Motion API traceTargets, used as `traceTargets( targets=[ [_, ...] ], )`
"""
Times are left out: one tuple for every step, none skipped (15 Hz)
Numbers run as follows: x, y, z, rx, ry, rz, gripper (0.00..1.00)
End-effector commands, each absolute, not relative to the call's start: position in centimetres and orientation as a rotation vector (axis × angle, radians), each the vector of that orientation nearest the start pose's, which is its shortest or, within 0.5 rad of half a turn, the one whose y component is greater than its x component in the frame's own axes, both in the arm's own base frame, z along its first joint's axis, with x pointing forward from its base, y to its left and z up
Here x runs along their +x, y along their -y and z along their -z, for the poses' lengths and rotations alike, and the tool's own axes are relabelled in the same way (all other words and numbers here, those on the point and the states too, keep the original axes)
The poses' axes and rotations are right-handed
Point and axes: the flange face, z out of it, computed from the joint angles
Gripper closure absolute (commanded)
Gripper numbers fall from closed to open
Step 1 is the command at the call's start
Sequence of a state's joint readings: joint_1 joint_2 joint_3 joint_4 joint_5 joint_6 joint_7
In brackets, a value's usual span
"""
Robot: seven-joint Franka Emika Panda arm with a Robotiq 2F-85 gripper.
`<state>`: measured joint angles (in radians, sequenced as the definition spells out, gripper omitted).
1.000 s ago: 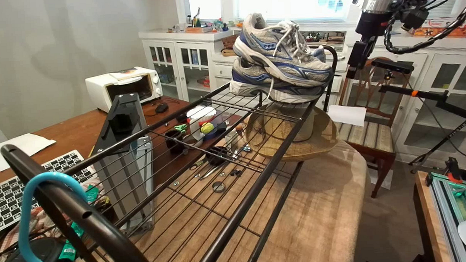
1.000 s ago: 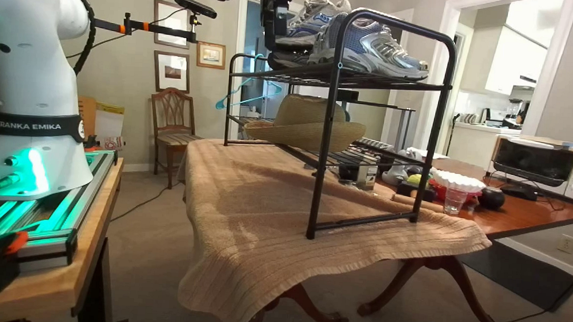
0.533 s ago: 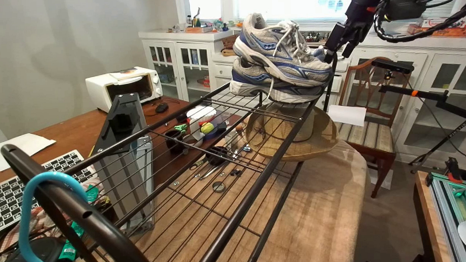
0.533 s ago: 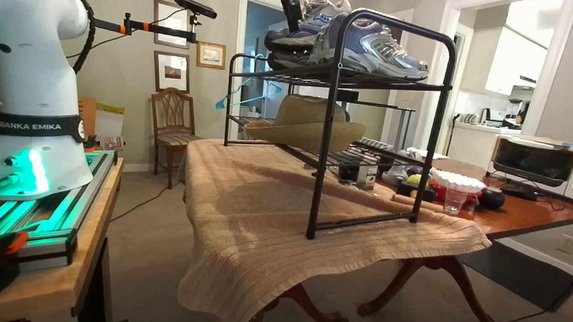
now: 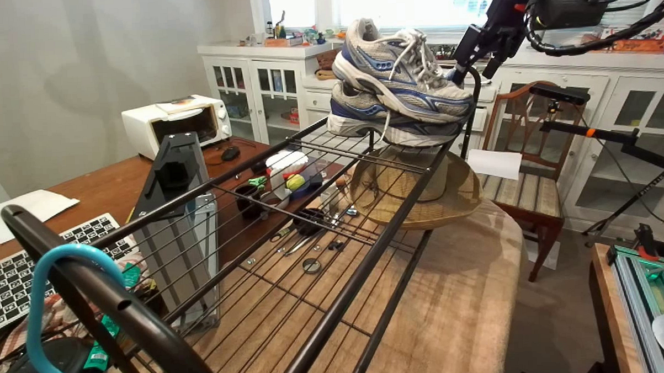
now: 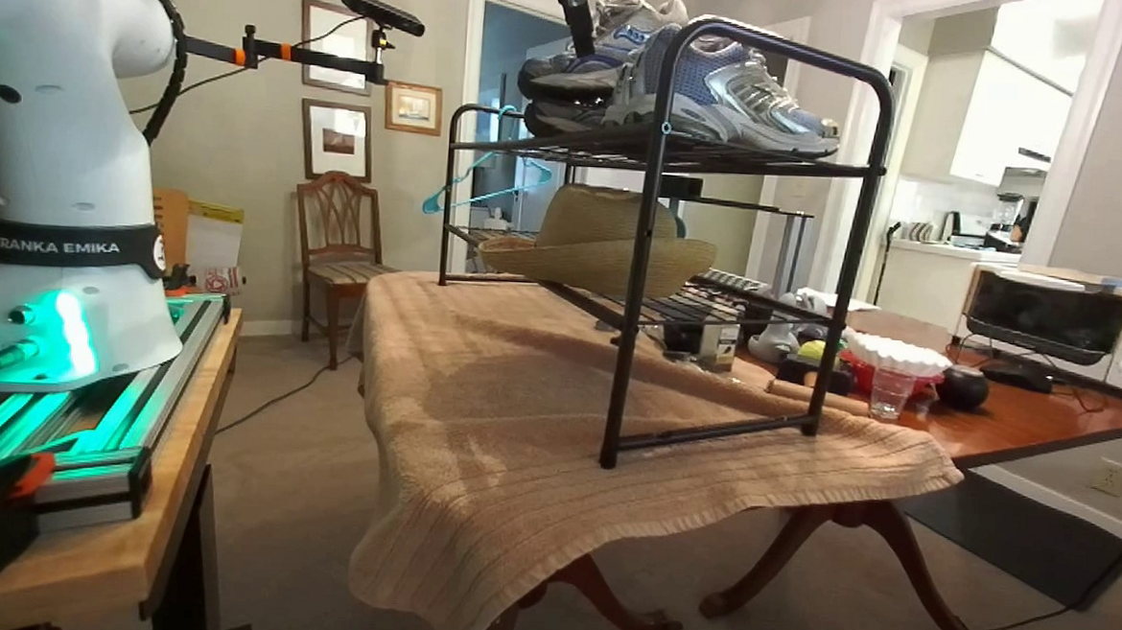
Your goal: Stack up the trainers
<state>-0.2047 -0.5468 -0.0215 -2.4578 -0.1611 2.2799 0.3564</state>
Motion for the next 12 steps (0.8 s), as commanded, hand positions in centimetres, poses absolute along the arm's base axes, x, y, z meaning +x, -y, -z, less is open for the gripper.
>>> traceTargets(
  targets=[
    [40.5,9.8,-52.8,-3.074,-0.815,0.602,0.0],
    [41.0,9.7,-52.8,-3.051,-0.873,0.589,0.0],
    [41.1,9.7,-52.9,-3.036,-0.901,0.594,0.0],
    [41.4,9.7,-53.0,-3.015,-0.936,0.58,0.0],
    [41.5,9.7,-53.1,-2.999,-0.963,0.58,0.0],
    [41.8,9.7,-53.3,-2.98,-0.995,0.577,0.0],
    [42.1,9.7,-53.5,-2.96,-1.023,0.581,0.0],
    [42.4,9.8,-53.7,-2.943,-1.053,0.584,0.0],
    [42.8,9.8,-53.8,-2.927,-1.078,0.585,0.0],
    [43.3,9.8,-54.0,-2.912,-1.11,0.588,0.0],
    [43.8,9.8,-54.1,-2.898,-1.137,0.589,0.0],
    [44.3,9.7,-54.1,-2.886,-1.167,0.585,0.0]
  ],
)
